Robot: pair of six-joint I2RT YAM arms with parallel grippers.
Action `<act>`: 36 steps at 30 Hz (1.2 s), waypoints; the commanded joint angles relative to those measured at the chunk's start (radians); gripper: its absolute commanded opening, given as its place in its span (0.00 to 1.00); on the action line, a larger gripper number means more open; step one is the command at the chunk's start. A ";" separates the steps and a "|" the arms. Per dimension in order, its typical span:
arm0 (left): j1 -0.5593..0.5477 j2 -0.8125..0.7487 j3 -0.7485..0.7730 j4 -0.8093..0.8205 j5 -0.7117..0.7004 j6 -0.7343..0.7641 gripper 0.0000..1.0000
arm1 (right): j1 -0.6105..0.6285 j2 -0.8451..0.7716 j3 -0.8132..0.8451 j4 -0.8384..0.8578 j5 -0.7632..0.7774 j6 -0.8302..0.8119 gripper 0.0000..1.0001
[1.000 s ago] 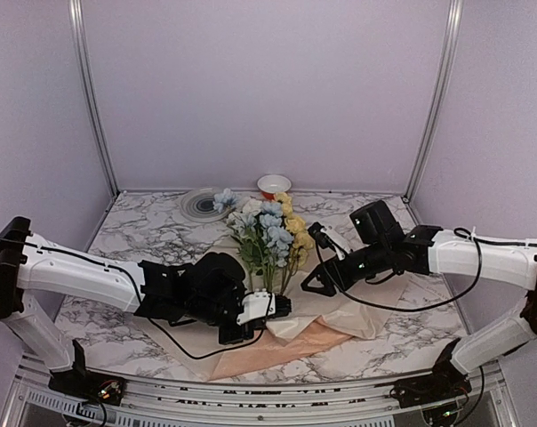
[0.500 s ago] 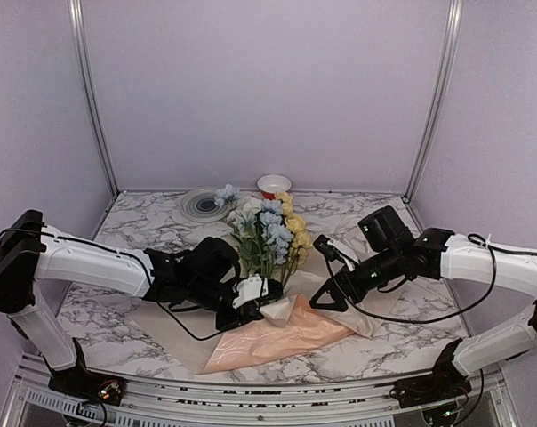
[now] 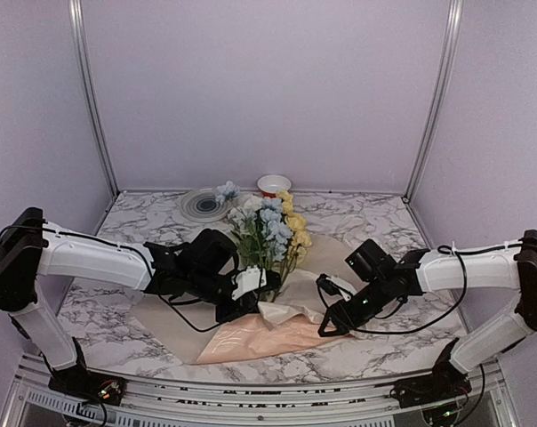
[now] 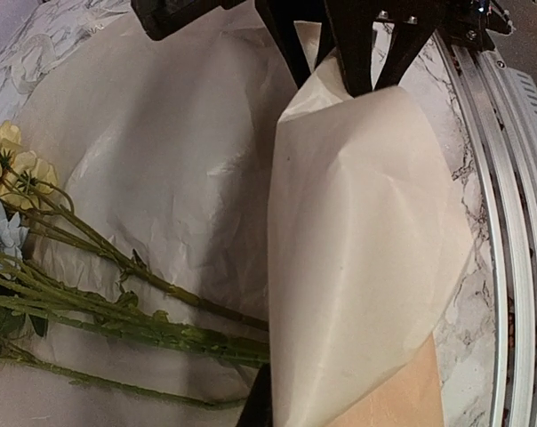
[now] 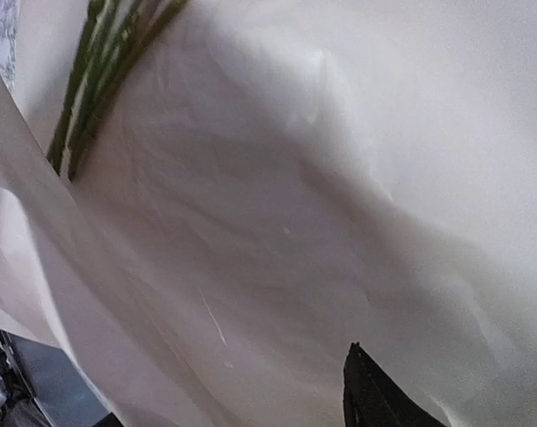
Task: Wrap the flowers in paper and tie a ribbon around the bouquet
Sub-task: Fold the bottom corner of the flattened wrapping paper at the center of the board, then press the corner of the folded wrapping paper onto the flattened wrapping paper.
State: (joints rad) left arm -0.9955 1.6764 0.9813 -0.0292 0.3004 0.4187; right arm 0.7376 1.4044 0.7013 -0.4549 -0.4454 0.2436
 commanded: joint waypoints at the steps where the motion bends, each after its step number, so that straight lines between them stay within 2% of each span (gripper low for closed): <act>1: 0.013 -0.050 0.023 -0.035 -0.020 0.022 0.00 | 0.008 -0.031 -0.057 -0.056 -0.013 0.130 0.61; 6: 0.004 -0.070 0.011 -0.055 0.004 0.016 0.00 | 0.008 -0.162 -0.090 -0.165 -0.051 0.202 0.76; 11: -0.017 -0.066 0.005 -0.072 0.025 -0.026 0.00 | -0.003 -0.320 -0.040 -0.226 -0.075 0.237 0.79; 14: -0.053 -0.070 0.005 -0.096 0.021 -0.024 0.00 | -0.045 -0.338 -0.009 -0.201 -0.059 0.242 0.78; 17: -0.101 -0.074 0.015 -0.147 0.015 -0.020 0.00 | -0.073 -0.286 0.000 -0.163 -0.032 0.246 0.71; 21: -0.151 -0.086 0.016 -0.194 0.010 -0.015 0.00 | -0.076 -0.208 -0.013 -0.102 -0.006 0.253 0.57; 25: -0.199 -0.069 0.051 -0.228 0.044 -0.037 0.00 | -0.075 -0.140 -0.066 -0.107 0.016 0.244 0.25; 28: -0.224 -0.064 0.071 -0.243 0.069 -0.042 0.00 | -0.075 -0.129 -0.103 -0.173 0.078 0.246 0.11; 30: -0.237 -0.061 0.089 -0.272 0.070 -0.036 0.00 | -0.072 -0.121 -0.118 -0.212 0.118 0.249 0.07; 36: -0.242 -0.080 0.092 -0.347 0.049 -0.014 0.00 | -0.016 -0.043 -0.132 -0.250 0.212 0.279 0.05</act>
State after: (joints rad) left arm -1.2350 1.6245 1.0630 -0.2817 0.3447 0.3893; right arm 0.6823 1.3048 0.5720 -0.6453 -0.3496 0.4995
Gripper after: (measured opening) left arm 0.004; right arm 0.049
